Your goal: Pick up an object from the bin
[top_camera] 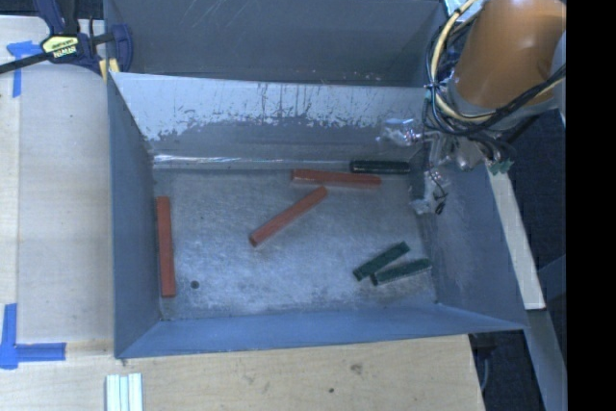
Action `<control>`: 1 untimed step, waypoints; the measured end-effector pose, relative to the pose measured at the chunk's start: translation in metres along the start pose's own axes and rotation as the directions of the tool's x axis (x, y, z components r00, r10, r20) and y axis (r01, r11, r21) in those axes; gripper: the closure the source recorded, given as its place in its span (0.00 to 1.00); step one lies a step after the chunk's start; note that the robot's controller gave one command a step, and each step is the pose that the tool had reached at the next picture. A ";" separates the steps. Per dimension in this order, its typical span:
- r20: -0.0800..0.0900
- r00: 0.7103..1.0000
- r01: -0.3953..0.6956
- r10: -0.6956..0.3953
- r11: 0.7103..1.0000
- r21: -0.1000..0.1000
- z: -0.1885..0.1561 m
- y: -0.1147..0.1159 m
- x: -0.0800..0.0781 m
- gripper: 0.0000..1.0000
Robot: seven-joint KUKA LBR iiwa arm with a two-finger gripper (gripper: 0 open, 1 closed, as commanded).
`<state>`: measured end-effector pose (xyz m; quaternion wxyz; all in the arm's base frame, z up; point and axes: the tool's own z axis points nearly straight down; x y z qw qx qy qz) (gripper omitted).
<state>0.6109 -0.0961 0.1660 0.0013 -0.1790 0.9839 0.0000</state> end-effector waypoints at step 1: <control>-0.007 0.998 0.066 -0.066 0.998 -0.003 0.099 0.014 0.057 0.00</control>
Offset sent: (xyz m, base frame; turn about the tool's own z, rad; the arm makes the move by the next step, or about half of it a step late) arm -0.0563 -0.0063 -0.0960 -0.0687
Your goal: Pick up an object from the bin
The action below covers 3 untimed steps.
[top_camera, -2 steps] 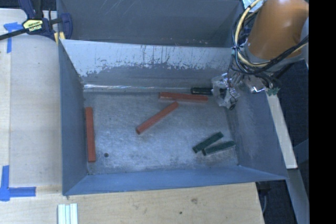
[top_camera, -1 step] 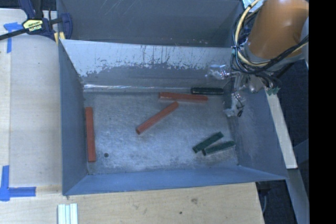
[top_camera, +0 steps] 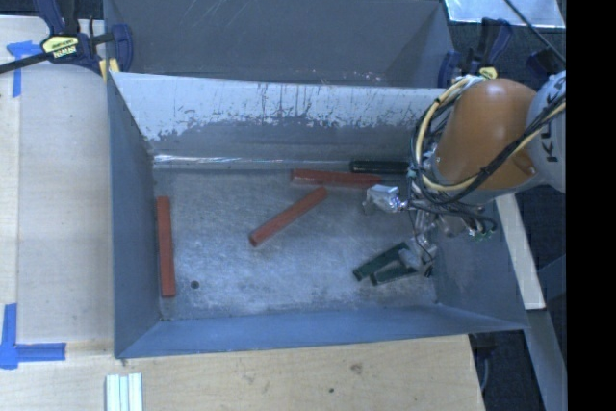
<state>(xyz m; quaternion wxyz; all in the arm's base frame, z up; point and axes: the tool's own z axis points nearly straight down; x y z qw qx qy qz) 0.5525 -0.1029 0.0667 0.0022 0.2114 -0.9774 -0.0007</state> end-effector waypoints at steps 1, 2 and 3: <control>0.009 1.000 0.001 -0.001 1.000 0.004 -0.005 -0.001 -0.004 1.00; 0.016 0.998 -0.060 0.060 0.998 0.010 -0.148 -0.022 -0.022 1.00; 0.008 0.998 -0.062 0.062 0.998 0.004 -0.143 -0.021 -0.020 0.00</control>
Offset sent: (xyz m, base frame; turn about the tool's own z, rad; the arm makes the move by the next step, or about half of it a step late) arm 0.0000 0.0000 0.0000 0.0000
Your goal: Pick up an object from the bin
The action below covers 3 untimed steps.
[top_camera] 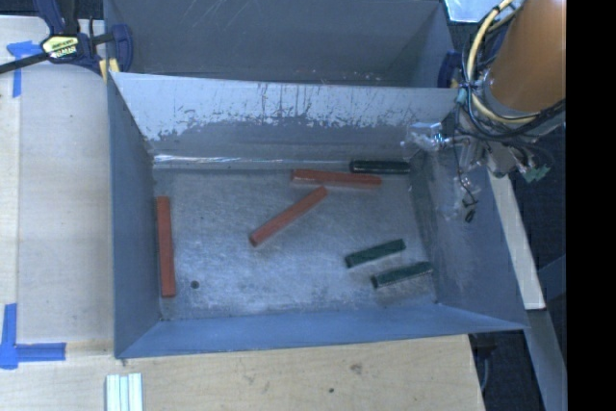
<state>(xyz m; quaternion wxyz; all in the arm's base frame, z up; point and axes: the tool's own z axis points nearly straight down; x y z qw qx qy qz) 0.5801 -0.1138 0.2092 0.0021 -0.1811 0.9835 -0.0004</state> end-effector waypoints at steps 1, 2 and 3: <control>-0.006 0.956 -0.295 0.295 0.956 -0.001 0.129 0.028 -0.014 0.00; -0.006 0.987 -0.158 0.158 0.988 -0.002 0.139 0.099 0.053 0.00; 0.005 0.980 -0.199 0.199 0.980 0.000 0.086 0.138 0.020 0.00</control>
Offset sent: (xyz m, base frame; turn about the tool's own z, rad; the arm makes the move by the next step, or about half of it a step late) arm 0.0045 0.0313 -0.1263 0.2990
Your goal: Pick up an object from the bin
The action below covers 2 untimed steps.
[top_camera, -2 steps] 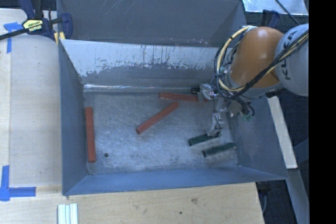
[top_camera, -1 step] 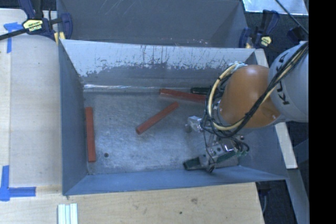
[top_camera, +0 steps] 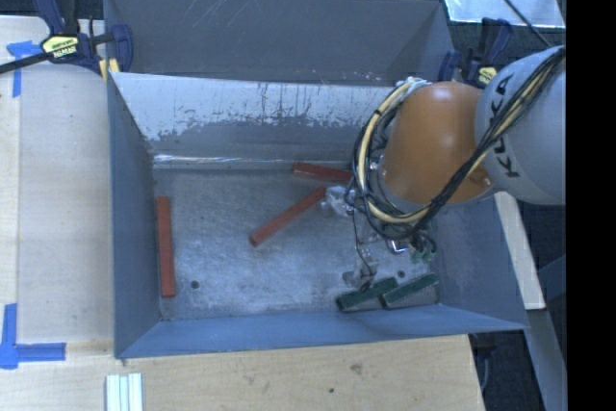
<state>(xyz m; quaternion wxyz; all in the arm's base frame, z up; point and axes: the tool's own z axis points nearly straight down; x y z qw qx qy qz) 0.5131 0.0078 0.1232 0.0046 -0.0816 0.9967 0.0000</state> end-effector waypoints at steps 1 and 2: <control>-0.003 1.000 -0.018 0.018 1.000 -0.004 0.055 0.061 -0.107 0.00; -0.003 1.000 -0.021 0.021 1.000 -0.001 0.053 0.058 -0.106 1.00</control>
Offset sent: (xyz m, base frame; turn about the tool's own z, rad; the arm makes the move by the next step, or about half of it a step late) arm 0.0940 0.0741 -0.0532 0.0234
